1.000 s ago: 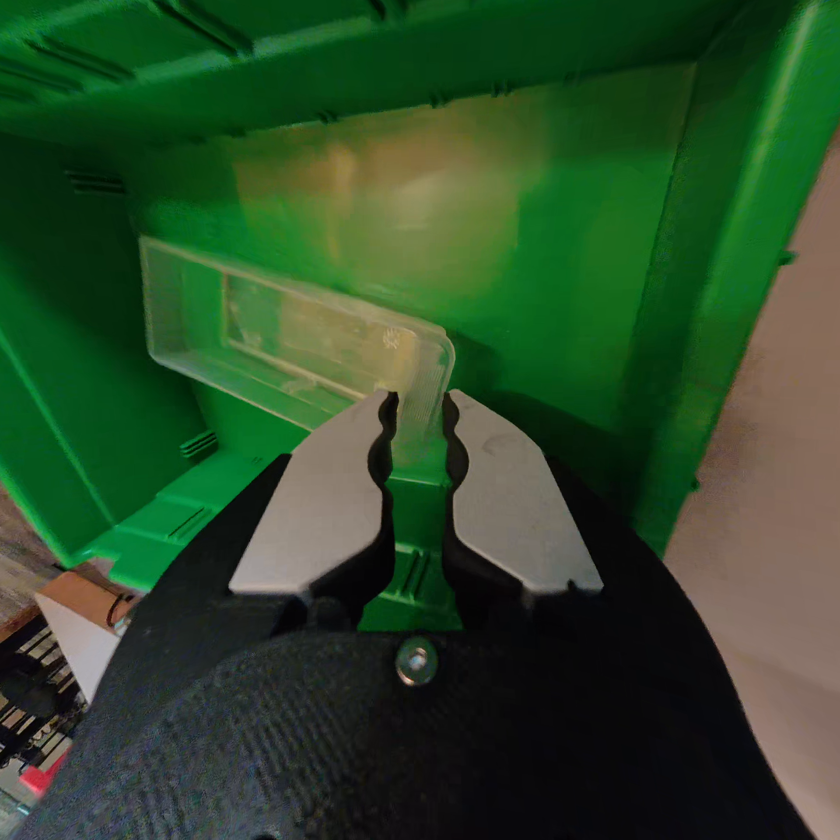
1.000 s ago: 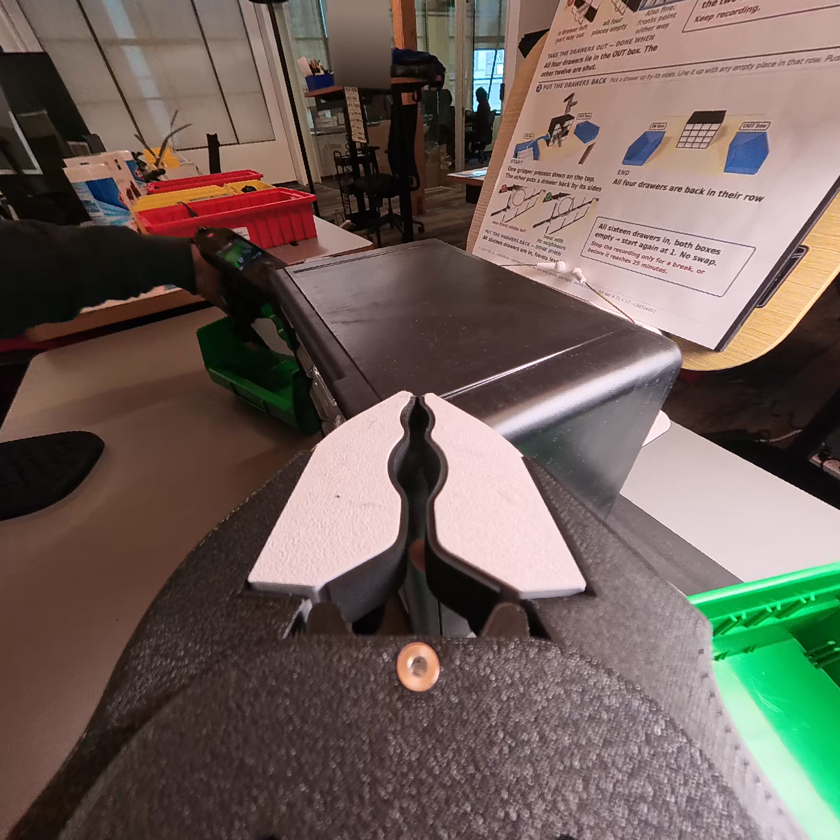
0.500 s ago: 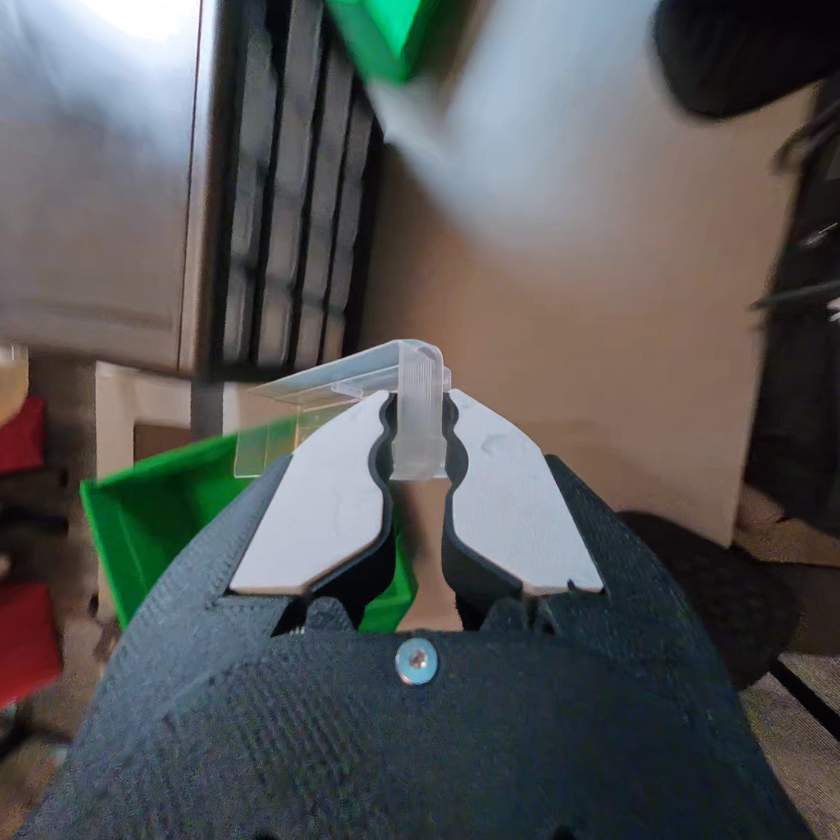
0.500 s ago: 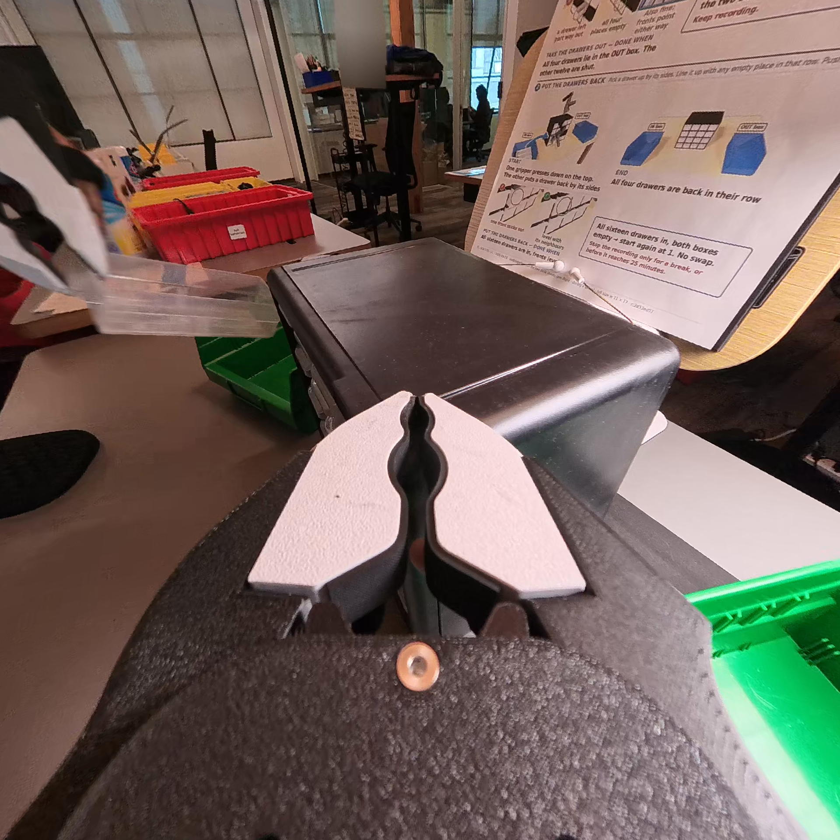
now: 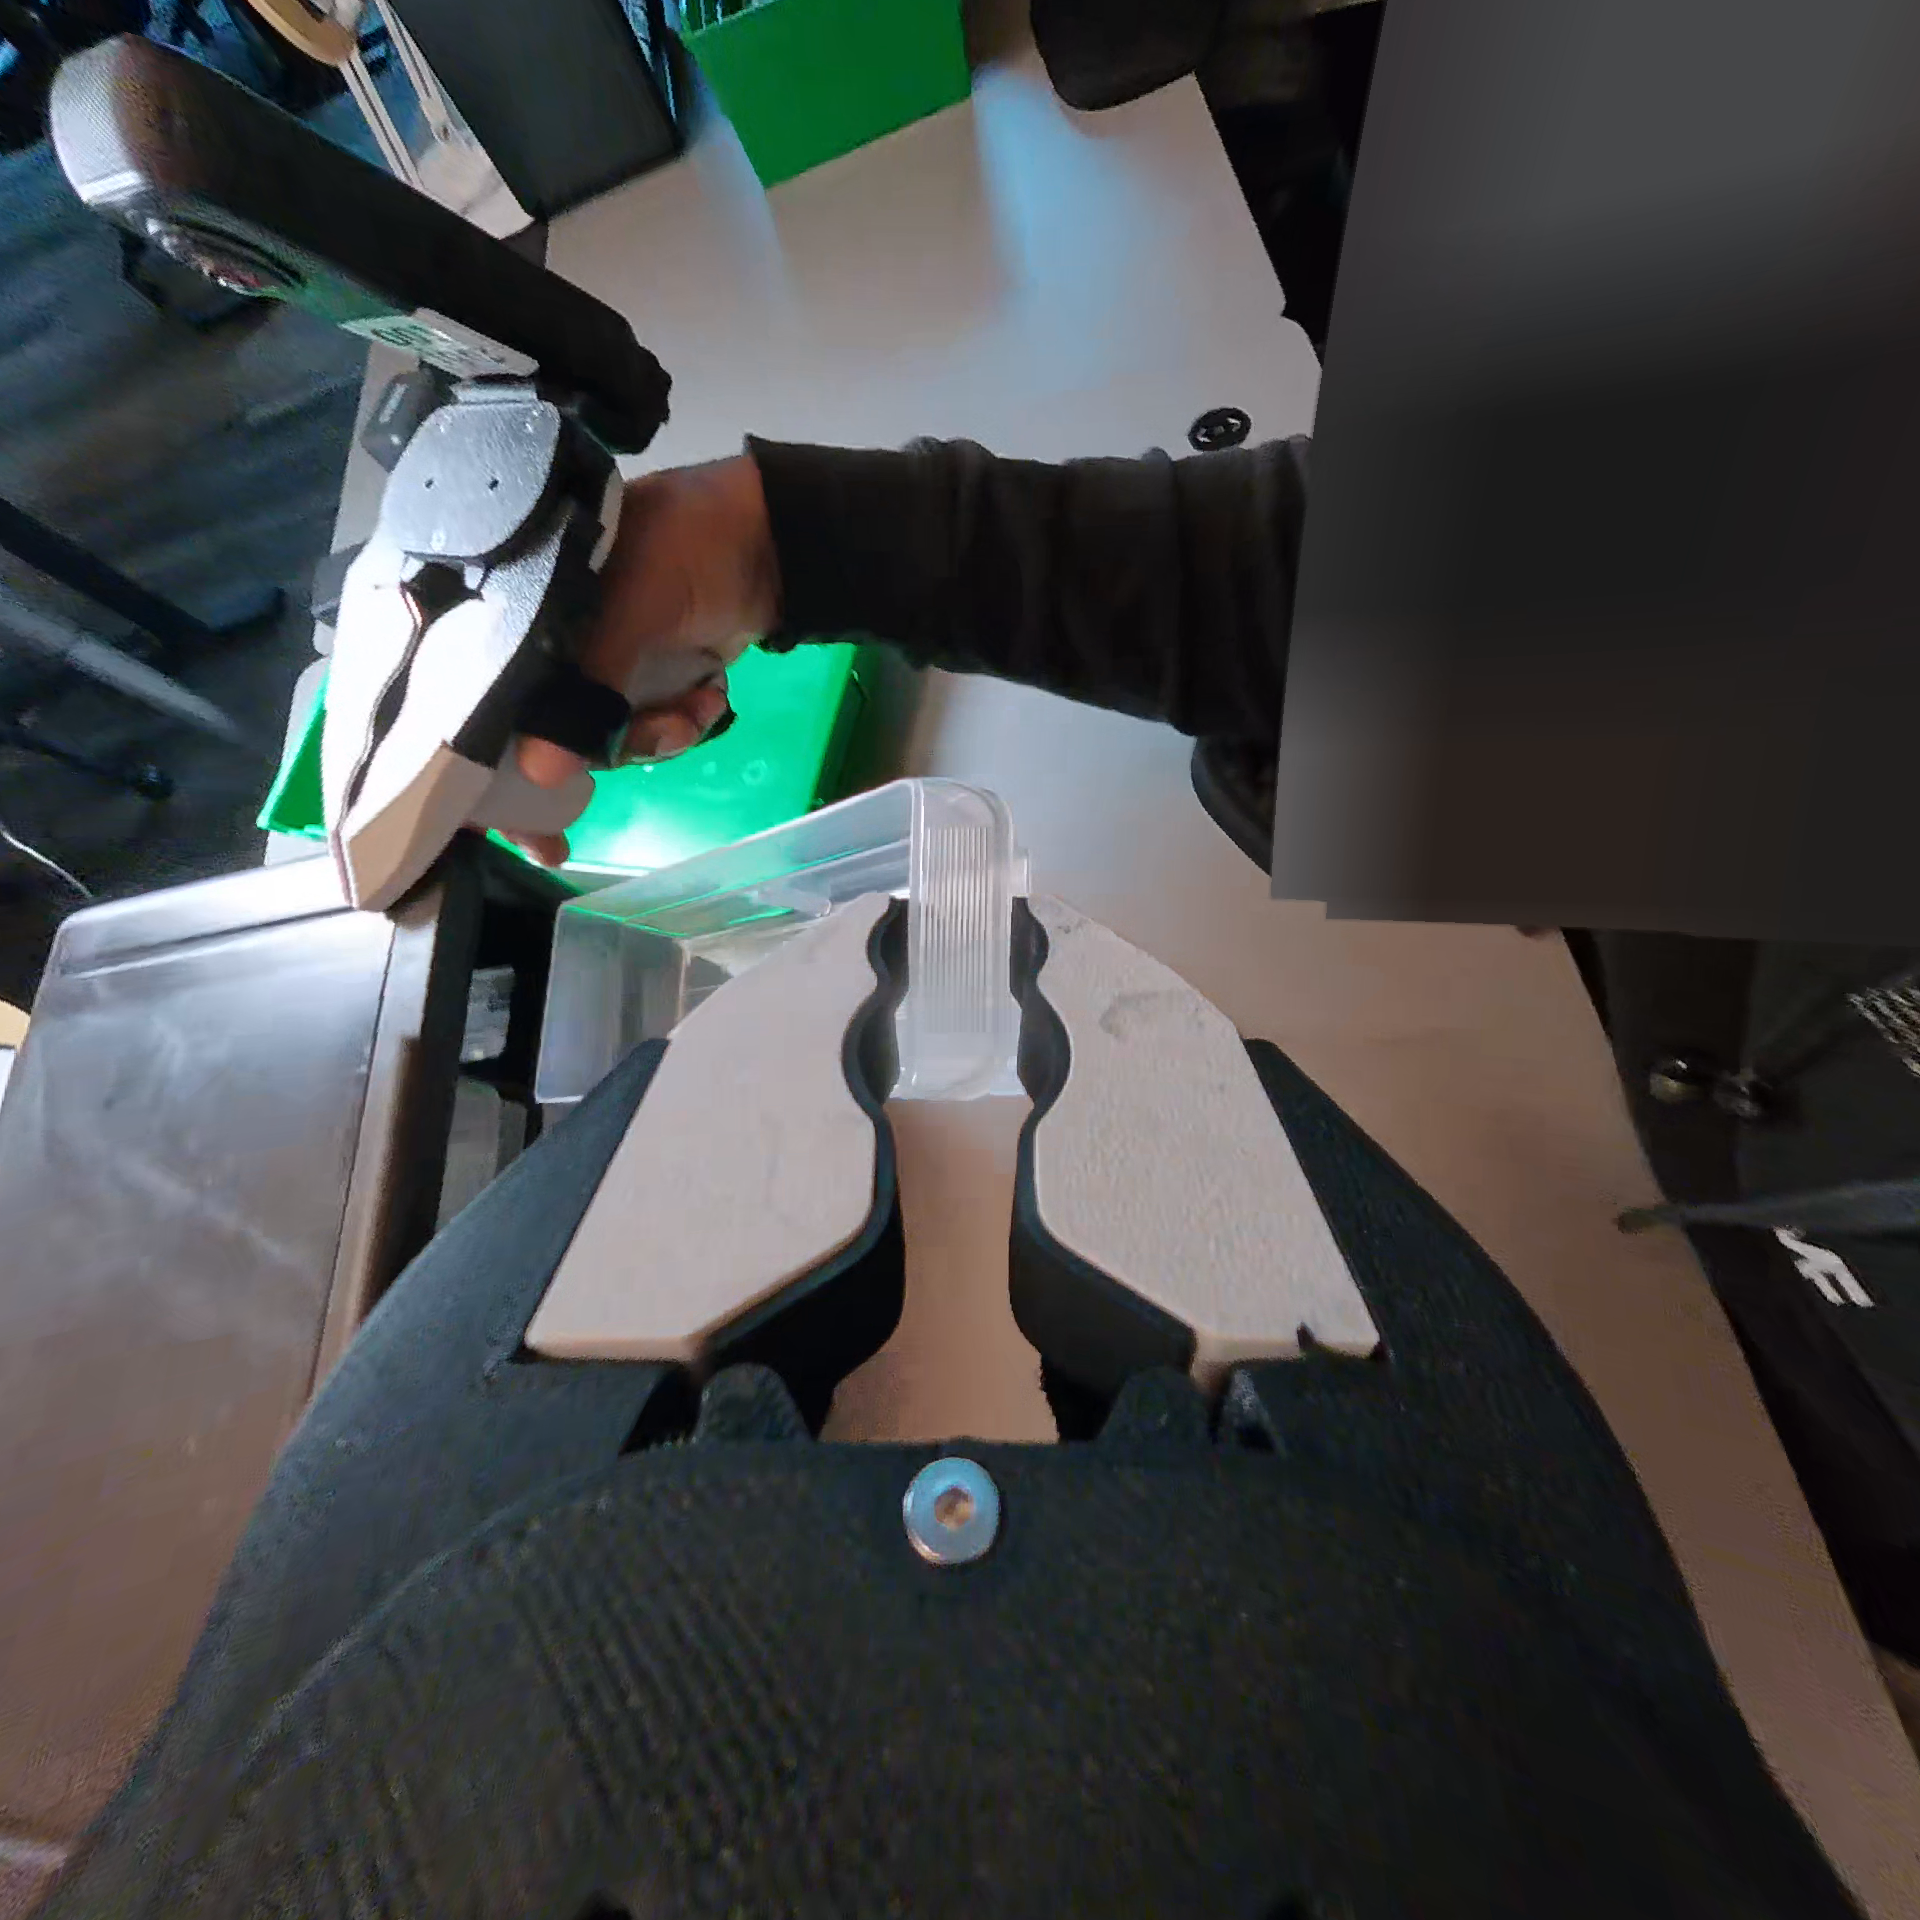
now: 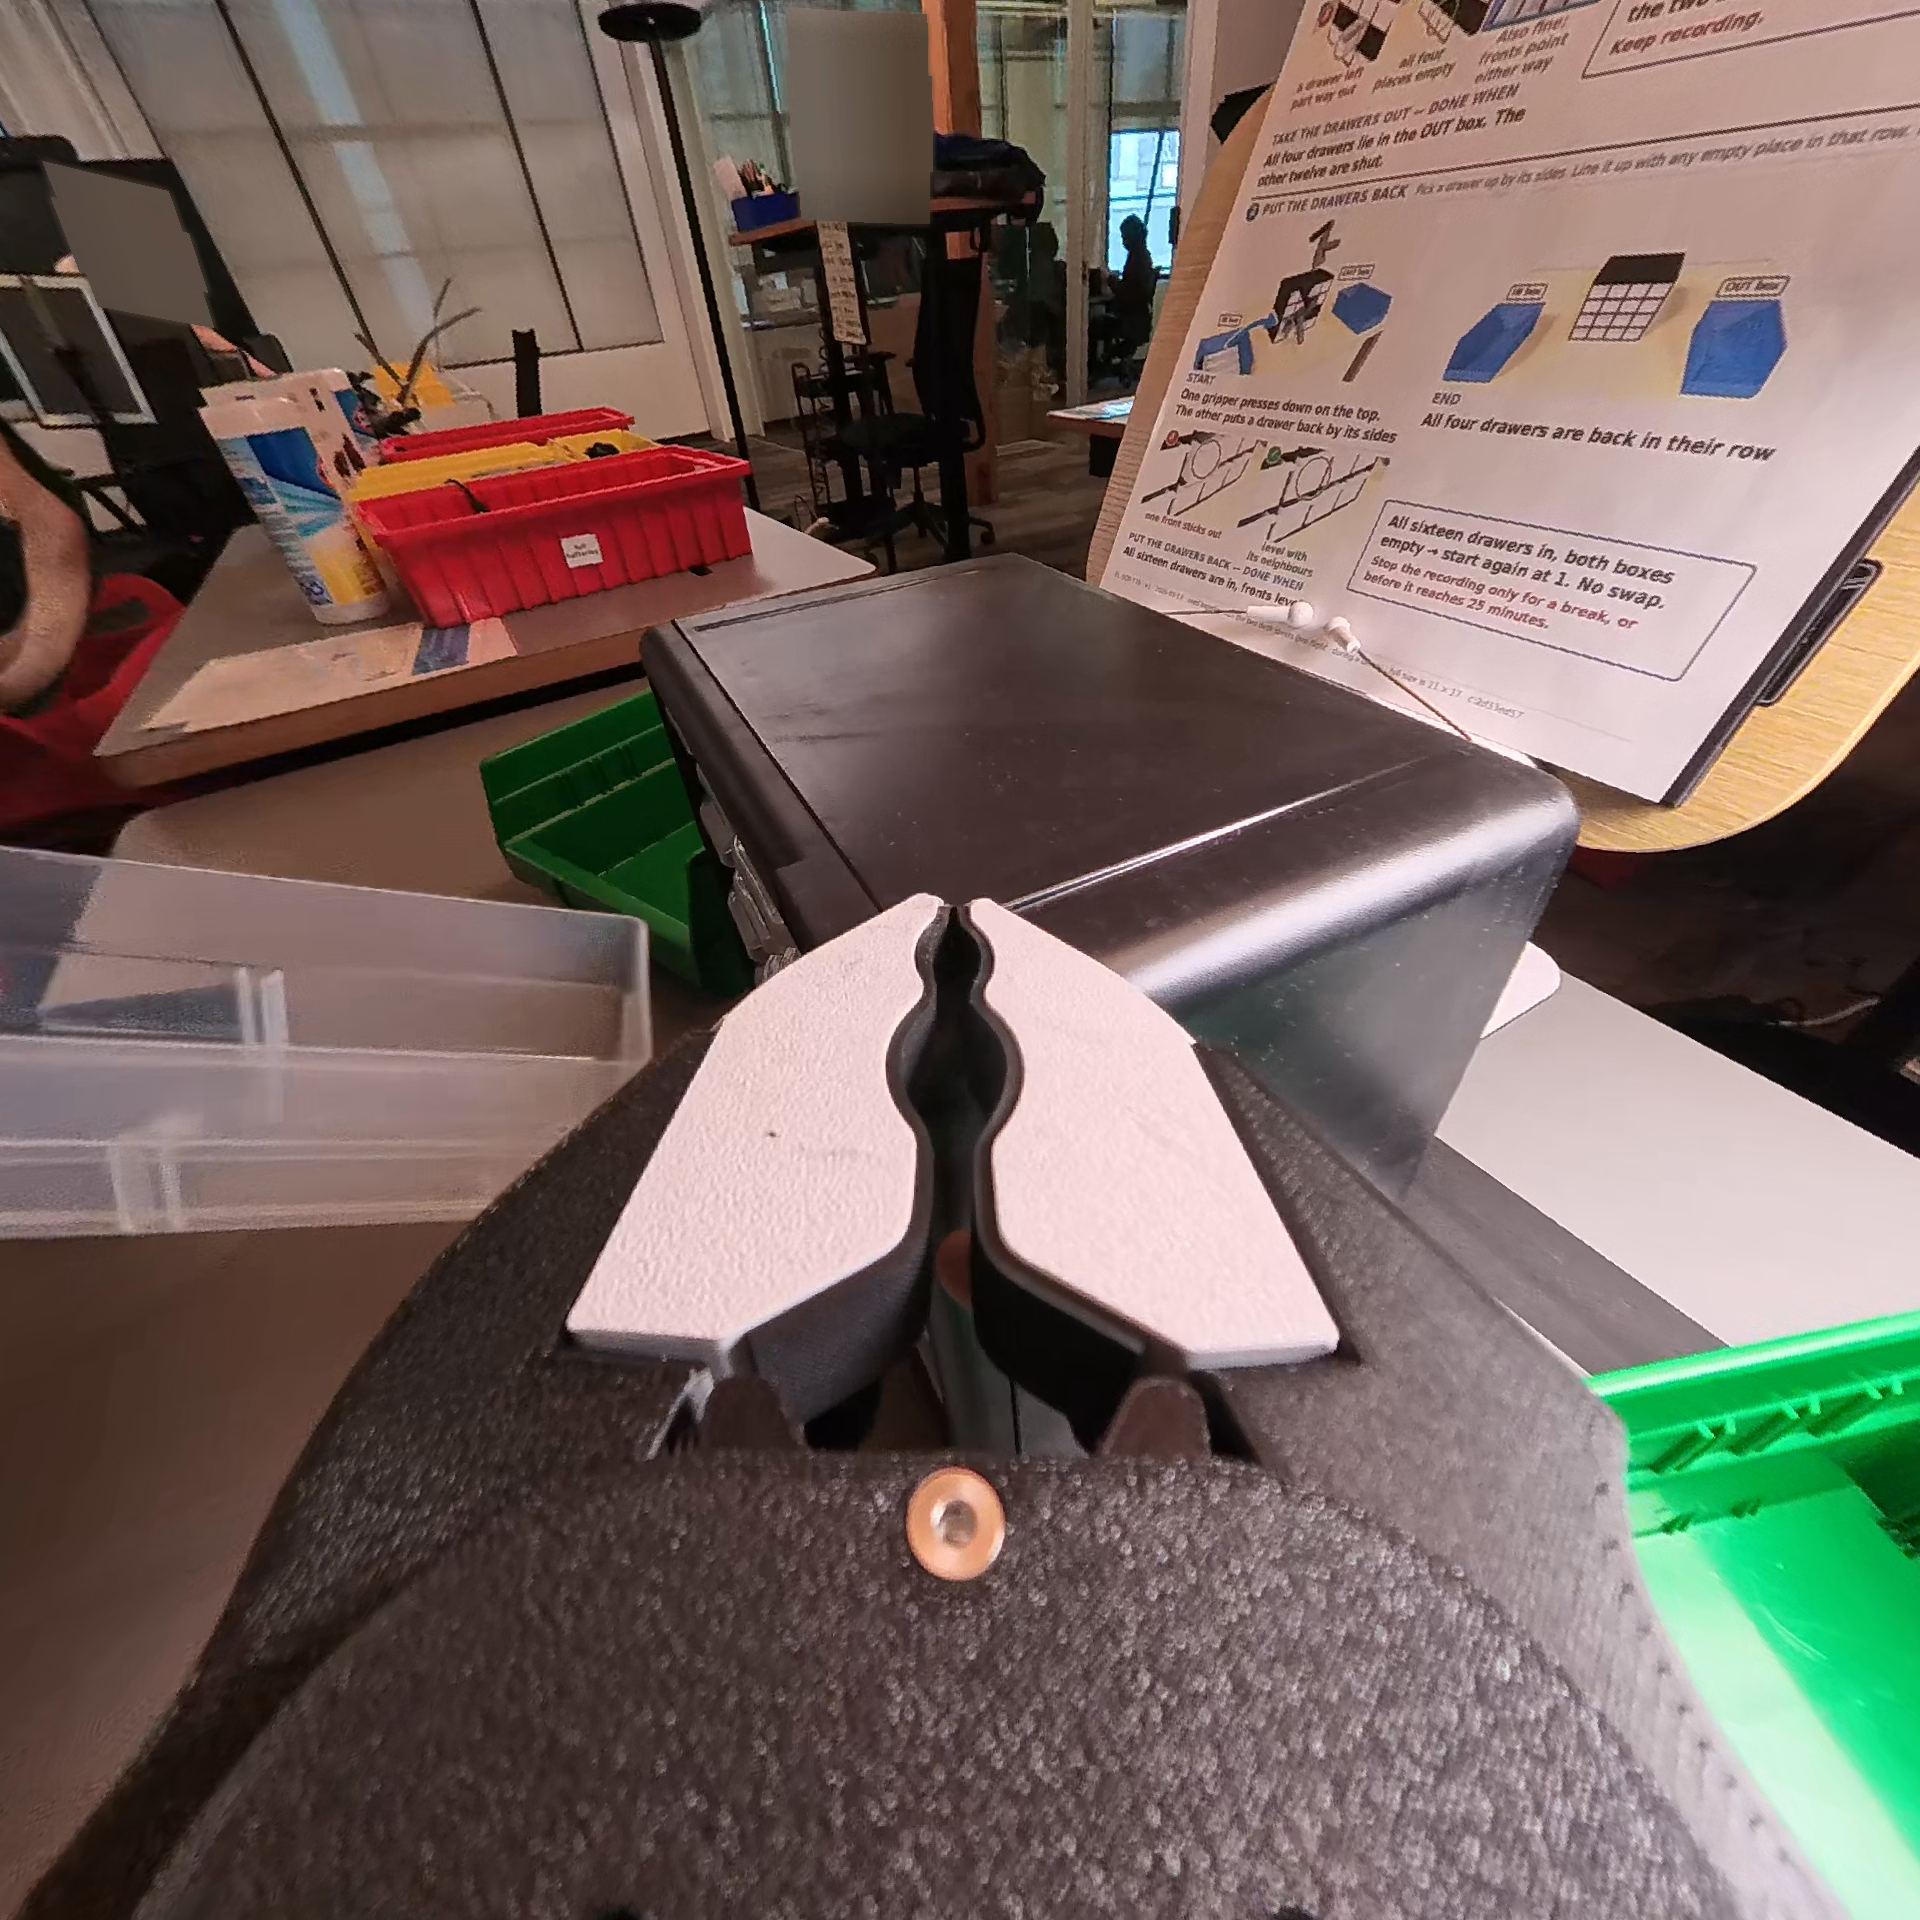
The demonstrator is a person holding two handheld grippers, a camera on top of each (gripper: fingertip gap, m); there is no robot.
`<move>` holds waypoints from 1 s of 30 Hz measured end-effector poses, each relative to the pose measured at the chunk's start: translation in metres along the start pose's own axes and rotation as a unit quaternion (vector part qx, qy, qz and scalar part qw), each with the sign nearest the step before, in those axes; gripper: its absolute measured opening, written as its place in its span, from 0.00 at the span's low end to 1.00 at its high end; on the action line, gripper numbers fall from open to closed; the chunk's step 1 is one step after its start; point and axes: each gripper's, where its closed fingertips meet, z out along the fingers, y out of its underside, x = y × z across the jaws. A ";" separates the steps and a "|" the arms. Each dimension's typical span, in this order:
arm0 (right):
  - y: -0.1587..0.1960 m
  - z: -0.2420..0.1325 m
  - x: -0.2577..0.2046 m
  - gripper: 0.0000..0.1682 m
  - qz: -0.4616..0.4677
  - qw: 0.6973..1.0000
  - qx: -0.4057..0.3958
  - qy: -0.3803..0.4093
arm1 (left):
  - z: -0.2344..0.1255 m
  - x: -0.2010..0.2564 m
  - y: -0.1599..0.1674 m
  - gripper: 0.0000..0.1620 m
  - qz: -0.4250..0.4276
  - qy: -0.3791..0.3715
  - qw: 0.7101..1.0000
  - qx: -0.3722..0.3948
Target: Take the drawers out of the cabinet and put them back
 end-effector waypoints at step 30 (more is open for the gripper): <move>0.000 -0.003 0.000 0.00 -0.002 1.000 -0.001 -0.006 | 0.070 -0.078 0.054 0.12 0.182 -0.220 0.958 -0.034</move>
